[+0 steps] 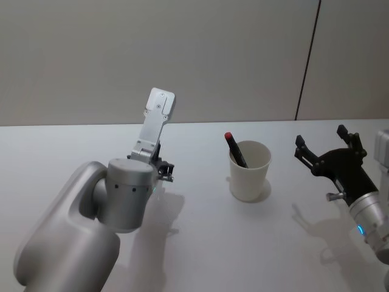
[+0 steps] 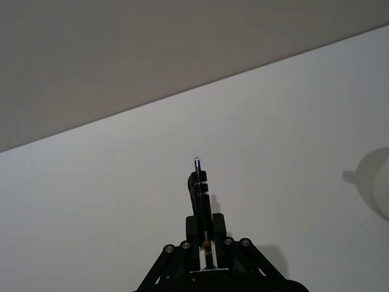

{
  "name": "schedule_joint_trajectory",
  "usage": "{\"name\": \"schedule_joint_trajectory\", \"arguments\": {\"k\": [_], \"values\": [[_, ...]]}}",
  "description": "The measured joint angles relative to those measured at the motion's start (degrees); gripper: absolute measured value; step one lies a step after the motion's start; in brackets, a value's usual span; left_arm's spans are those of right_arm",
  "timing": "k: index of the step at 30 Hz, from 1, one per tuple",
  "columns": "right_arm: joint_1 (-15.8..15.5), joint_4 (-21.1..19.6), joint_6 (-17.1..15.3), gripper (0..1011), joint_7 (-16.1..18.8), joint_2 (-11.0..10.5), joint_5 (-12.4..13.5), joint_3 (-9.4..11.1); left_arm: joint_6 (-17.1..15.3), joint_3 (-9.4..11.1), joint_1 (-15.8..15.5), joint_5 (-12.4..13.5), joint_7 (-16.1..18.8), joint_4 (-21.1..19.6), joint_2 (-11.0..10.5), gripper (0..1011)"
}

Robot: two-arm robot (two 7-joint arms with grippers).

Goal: Place the pen into the pen holder.

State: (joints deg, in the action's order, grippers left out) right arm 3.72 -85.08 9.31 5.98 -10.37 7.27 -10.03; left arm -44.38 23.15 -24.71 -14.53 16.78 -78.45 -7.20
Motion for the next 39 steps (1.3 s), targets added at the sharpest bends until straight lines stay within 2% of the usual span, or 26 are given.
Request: {"name": "schedule_joint_trajectory", "arguments": {"k": [12,15,16,19,25,29,31,32,35,36,39], "values": [[0.0,0.0,0.0,1002,0.0,0.0,0.0,0.0,8.6,0.0,3.0,4.6,-3.0,-4.5,-2.2,142],[0.0,0.0,0.0,1002,0.0,0.0,0.0,0.0,11.8,0.1,3.8,6.2,-4.5,-5.6,-3.0,142],[0.0,0.0,0.0,1002,0.0,0.0,0.0,0.0,11.8,0.1,3.8,6.2,-4.5,-5.6,-3.0,142],[0.0,0.0,0.0,1002,0.0,0.0,0.0,0.0,15.8,0.2,4.7,8.0,-6.3,-6.5,-3.8,142],[0.0,0.0,0.0,1002,0.0,0.0,0.0,0.0,21.5,0.2,5.7,10.2,-8.7,-7.3,-5.0,142],[0.0,0.0,0.0,1002,0.0,0.0,0.0,0.0,27.1,0.1,6.4,11.9,-11.3,-7.6,-6.0,142],[0.0,0.0,0.0,1002,0.0,0.0,0.0,0.0,28.9,0.0,6.6,12.3,-12.2,-7.6,-6.3,142],[0.0,0.0,0.0,1002,0.0,0.0,0.0,0.0,31.0,0.0,6.7,12.7,-13.0,-7.6,-6.6,142],[0.0,0.0,0.0,1002,0.0,0.0,0.0,0.0,34.6,-0.2,7.0,13.3,-15.0,-7.5,-7.2,142],[0.0,0.0,0.0,1002,0.0,0.0,0.0,0.0,34.6,-0.2,7.0,13.3,-15.0,-7.5,-7.2,142],[0.0,0.0,0.0,1002,0.0,0.0,0.0,0.0,39.2,-0.5,7.2,13.7,-17.6,-7.1,-7.9,142]]}}
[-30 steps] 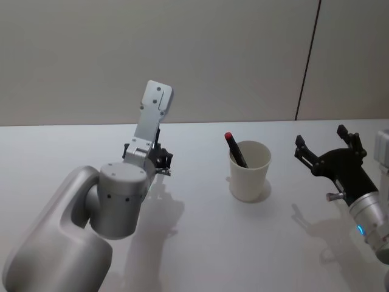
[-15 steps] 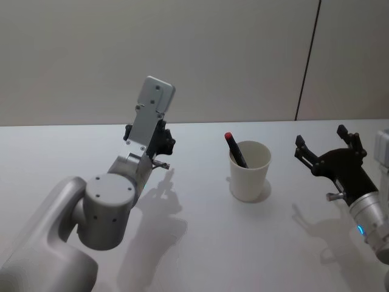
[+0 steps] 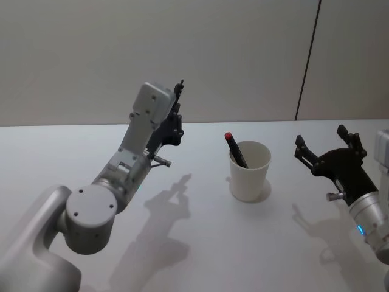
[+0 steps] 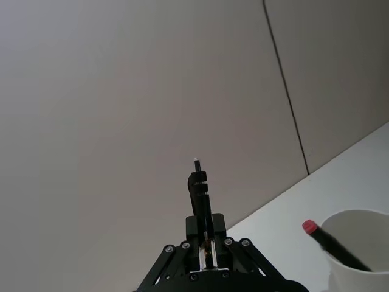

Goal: Place the pen into the pen holder.

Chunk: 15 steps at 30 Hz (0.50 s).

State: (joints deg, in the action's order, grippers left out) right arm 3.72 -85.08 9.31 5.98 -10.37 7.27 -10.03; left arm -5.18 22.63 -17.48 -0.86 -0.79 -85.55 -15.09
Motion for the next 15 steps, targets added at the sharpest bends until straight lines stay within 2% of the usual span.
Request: {"name": "schedule_joint_trajectory", "arguments": {"k": [9,12,15], "values": [[0.0,0.0,0.0,1002,0.0,0.0,0.0,0.0,8.6,-0.8,0.0,-0.6,-6.7,1.4,-1.3,142],[0.0,0.0,0.0,1002,0.0,0.0,0.0,0.0,11.8,-1.1,-0.2,-1.6,-10.4,2.2,-1.8,142],[0.0,0.0,0.0,1002,0.0,0.0,0.0,0.0,13.6,-1.4,-0.5,-2.4,-13.2,2.8,-2.2,142]]}}
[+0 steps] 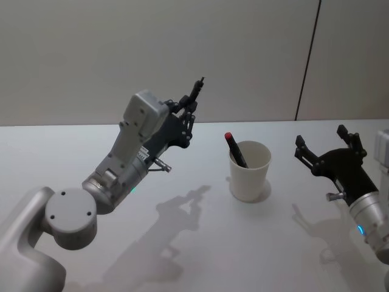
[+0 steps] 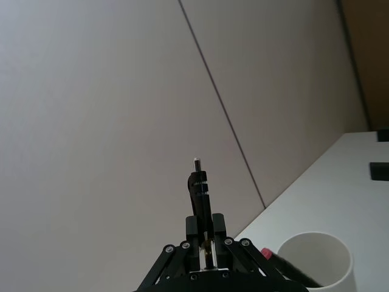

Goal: Place the pen into the pen holder.

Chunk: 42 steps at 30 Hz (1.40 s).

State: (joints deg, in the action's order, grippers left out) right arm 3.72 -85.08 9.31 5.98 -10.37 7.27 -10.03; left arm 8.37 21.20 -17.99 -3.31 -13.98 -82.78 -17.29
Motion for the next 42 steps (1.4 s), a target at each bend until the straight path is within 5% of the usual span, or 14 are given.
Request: {"name": "schedule_joint_trajectory", "arguments": {"k": [23,32,42], "values": [[0.0,0.0,0.0,1002,0.0,0.0,0.0,0.0,6.7,-1.6,-3.7,-7.0,-24.8,6.2,-1.8,142],[0.0,0.0,0.0,1002,0.0,0.0,0.0,0.0,8.5,-1.8,-4.4,-8.9,-30.3,7.9,-2.2,142],[0.0,0.0,0.0,1002,0.0,0.0,0.0,0.0,9.9,-2.0,-4.4,-10.0,-32.2,8.4,-2.8,142]]}}
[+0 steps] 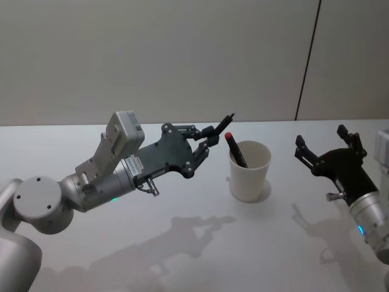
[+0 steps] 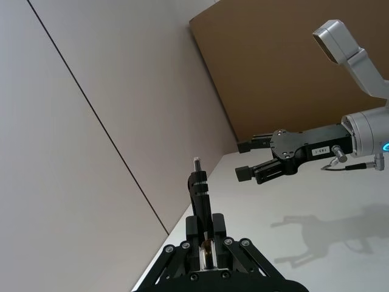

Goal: Place the pen into the pen holder.

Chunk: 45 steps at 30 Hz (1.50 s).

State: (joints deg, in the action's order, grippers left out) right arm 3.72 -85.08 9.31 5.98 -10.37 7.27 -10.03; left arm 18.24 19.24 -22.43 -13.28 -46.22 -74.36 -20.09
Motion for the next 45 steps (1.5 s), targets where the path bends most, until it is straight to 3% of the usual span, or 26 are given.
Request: {"name": "schedule_joint_trajectory", "arguments": {"k": [18,28,36,45], "values": [[0.0,0.0,0.0,1002,0.1,0.0,0.0,0.0,0.7,0.0,0.3,-0.4,-0.5,-0.2,-0.5,142],[-0.3,-0.3,1.3,1002,2.3,-0.3,1.0,0.1,0.8,0.0,0.4,-0.5,-0.6,-0.2,-0.6,142],[-0.6,-1.0,2.5,1002,6.4,-0.8,3.0,0.3,0.9,0.0,0.4,-0.5,-0.7,-0.3,-0.7,142],[-1.1,-2.1,3.9,1002,13.2,-1.7,6.7,0.5,0.9,0.0,0.4,-0.5,-0.7,-0.3,-0.7,142]]}}
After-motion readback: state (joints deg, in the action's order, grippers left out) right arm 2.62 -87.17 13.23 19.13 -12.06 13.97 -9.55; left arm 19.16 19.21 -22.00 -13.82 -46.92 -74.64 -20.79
